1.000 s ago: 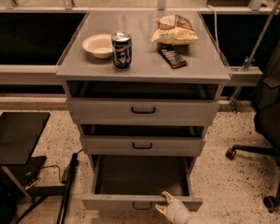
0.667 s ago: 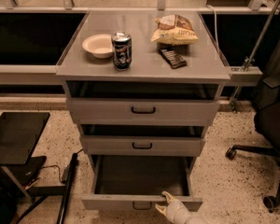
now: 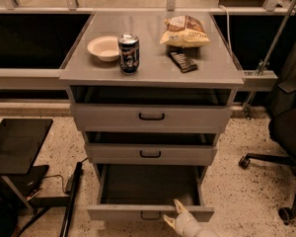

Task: Open bottom drawer

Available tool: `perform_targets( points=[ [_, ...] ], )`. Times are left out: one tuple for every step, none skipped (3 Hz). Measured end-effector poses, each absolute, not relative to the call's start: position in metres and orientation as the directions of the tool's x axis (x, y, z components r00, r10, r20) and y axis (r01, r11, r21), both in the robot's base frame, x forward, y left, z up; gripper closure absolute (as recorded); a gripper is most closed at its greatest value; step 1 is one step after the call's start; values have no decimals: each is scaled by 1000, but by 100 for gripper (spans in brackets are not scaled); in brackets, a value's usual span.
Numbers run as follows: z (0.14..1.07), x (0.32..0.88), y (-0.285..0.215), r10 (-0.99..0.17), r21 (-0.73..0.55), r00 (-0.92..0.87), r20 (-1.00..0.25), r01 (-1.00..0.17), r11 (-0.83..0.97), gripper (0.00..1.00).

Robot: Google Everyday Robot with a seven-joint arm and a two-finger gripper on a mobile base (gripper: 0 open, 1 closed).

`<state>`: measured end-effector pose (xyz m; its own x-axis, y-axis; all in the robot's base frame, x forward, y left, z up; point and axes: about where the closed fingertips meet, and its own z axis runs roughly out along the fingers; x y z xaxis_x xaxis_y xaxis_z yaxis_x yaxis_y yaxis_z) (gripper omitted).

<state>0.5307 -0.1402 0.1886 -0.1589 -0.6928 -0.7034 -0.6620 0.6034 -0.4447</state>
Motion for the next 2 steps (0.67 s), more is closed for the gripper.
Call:
perform_targets(
  points=[
    [189,531,-140,-693,-445,-159,-703,-662,603,0],
    [189,531,-140,-693,-445,-159,-703,-662,603,0]
  ],
)
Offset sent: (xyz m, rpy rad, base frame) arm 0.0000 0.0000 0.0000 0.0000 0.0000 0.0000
